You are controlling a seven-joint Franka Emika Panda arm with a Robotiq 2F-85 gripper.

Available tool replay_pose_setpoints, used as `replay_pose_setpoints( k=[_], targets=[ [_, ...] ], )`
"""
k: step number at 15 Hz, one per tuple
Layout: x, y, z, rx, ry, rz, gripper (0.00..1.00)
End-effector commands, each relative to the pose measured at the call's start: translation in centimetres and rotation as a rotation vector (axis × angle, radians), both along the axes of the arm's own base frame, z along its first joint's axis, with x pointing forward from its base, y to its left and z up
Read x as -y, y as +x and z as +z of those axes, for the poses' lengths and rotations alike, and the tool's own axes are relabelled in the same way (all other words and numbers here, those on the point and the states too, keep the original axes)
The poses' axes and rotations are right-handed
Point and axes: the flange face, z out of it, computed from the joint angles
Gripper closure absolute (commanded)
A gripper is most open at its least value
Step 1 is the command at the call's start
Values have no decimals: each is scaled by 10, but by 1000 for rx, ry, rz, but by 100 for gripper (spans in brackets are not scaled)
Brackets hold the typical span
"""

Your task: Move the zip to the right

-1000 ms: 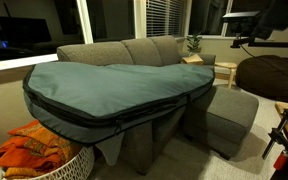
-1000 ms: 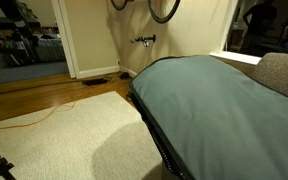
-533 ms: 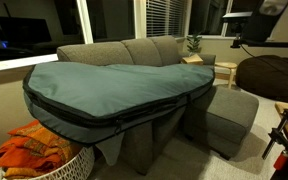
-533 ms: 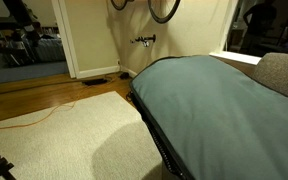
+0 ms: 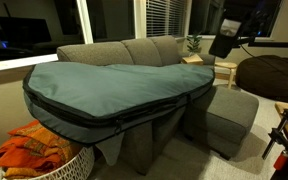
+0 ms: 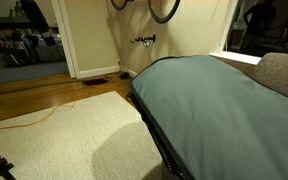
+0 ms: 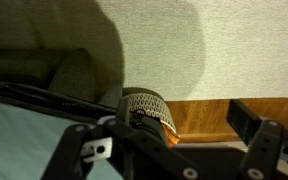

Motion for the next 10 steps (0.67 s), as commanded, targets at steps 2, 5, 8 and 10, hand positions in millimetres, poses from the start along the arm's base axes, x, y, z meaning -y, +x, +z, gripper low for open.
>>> replay_pose_setpoints(
  k=[2, 5, 8, 10],
  targets=[
    [-8, 28, -9, 0, -13, -29, 0],
    [-11, 42, -16, -13, -21, -34, 0],
    [-13, 56, -23, -20, -29, -40, 0],
    [-12, 66, -29, -19, -38, -40, 0]
  ],
)
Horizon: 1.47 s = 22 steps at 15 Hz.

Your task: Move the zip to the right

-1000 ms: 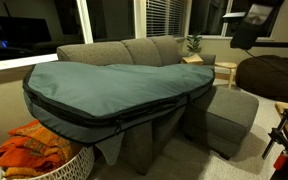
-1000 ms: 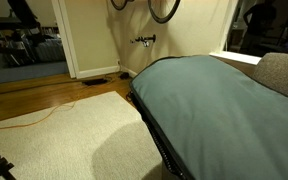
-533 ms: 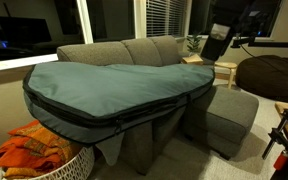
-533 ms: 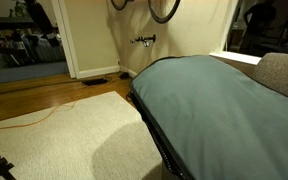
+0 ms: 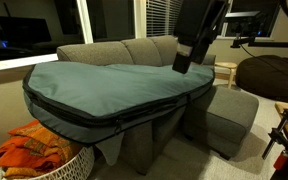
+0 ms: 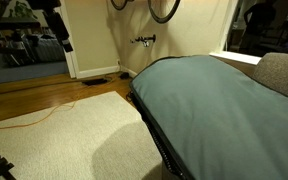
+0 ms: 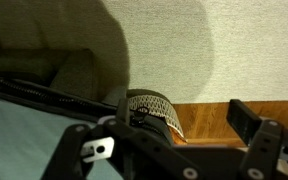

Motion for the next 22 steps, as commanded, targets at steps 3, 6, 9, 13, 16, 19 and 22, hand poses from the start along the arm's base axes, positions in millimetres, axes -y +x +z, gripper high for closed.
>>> replay_pose_setpoints(
  k=[3, 6, 9, 13, 16, 19, 22],
  targets=[
    [0, 31, -16, 20, -22, -26, 0],
    [5, 49, -26, 33, -29, -47, 0],
    [11, 67, -35, 43, -36, -83, 0],
    [14, 91, -49, 38, -46, -125, 0],
    [13, 109, -60, 36, -58, -147, 0],
    [11, 122, -70, 41, -85, -181, 0],
    [5, 128, -81, 35, -80, -199, 0]
  ],
)
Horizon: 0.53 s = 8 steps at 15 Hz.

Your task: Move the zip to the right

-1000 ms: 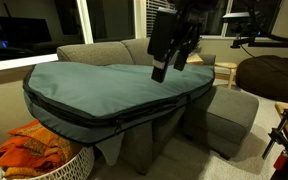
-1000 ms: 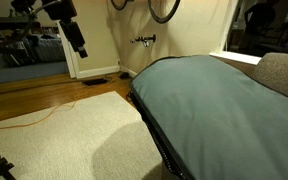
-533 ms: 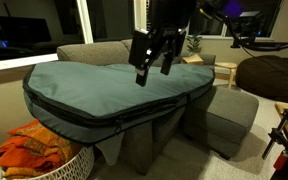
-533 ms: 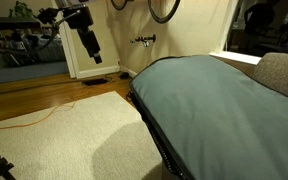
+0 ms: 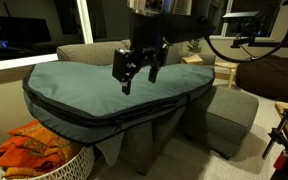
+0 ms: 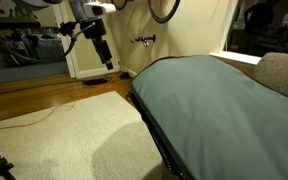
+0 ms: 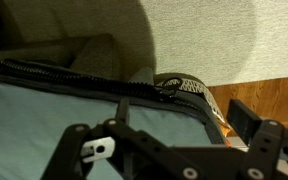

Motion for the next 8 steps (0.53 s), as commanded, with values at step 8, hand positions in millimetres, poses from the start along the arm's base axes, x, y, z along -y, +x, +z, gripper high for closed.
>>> replay_pose_setpoints(
  k=[8],
  targets=[
    [-15, 12, -37, -18, -5, -73, 0]
  ],
)
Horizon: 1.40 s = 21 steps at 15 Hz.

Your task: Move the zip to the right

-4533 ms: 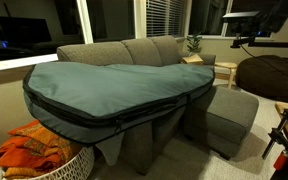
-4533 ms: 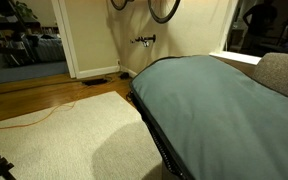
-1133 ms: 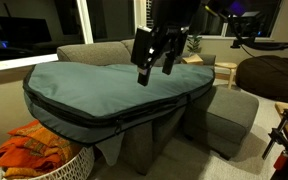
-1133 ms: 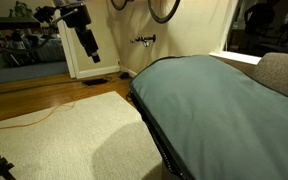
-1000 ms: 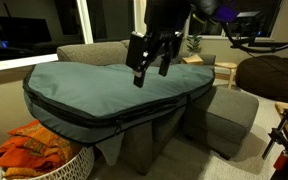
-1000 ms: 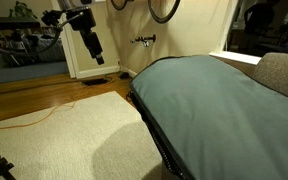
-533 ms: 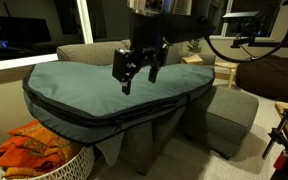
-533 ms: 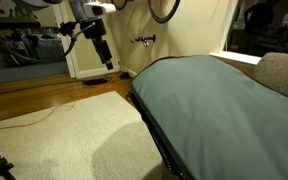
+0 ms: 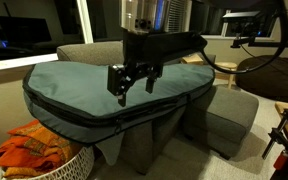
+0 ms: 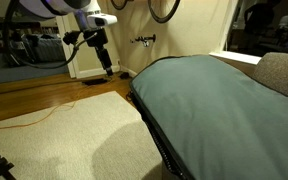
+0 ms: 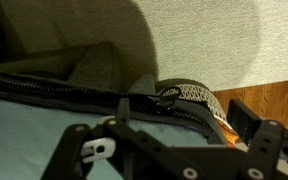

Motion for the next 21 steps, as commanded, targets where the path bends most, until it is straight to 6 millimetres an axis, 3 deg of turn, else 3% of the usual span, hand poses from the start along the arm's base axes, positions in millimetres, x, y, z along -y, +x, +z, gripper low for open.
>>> replay_pose_setpoints(
  k=[1, 7, 21],
  targets=[
    [-3, 1, -12, 8, -6, -38, 0],
    [-8, 2, -34, 20, 9, -46, 0],
    [-11, 0, -42, -10, 18, -35, 0]
  ],
)
